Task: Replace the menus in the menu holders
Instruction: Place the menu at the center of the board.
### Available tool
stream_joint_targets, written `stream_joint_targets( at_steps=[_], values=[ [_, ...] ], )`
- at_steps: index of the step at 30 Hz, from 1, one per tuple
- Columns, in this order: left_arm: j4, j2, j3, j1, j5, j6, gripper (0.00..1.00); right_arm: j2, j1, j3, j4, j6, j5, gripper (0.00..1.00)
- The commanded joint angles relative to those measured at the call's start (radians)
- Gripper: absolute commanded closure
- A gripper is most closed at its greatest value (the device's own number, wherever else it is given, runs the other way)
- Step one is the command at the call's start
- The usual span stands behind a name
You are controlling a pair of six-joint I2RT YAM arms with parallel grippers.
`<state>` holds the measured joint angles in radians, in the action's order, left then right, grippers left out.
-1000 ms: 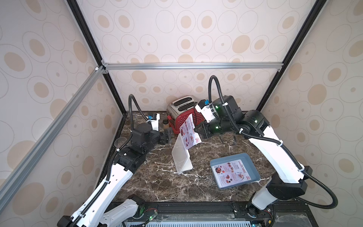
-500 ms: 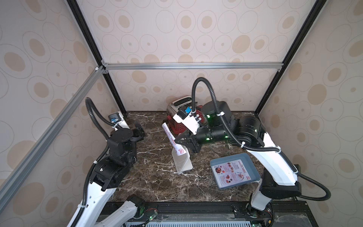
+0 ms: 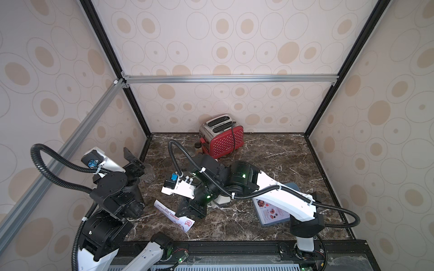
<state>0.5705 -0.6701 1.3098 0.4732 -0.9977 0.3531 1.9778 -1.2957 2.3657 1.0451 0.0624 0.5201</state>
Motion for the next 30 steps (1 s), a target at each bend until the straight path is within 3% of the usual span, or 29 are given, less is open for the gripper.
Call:
stream_joint_targets(
  at_steps=[1,13,19,30],
  values=[
    [0.054,0.013,0.023,0.005,-0.047,-0.013,0.24,0.062,0.024,-0.041,-0.012,-0.093,0.004,1.00],
    [0.211,0.035,-0.007,0.006,-0.007,0.128,0.24,0.434,0.124,0.172,0.097,-0.243,-0.202,1.00],
    [0.254,0.028,-0.043,0.006,0.023,0.188,0.24,0.522,0.144,0.185,-0.016,-0.297,-0.379,1.00],
    [0.304,0.001,-0.066,0.005,0.048,0.221,0.24,0.594,0.143,0.105,-0.280,-0.471,-0.558,1.00]
  ],
)
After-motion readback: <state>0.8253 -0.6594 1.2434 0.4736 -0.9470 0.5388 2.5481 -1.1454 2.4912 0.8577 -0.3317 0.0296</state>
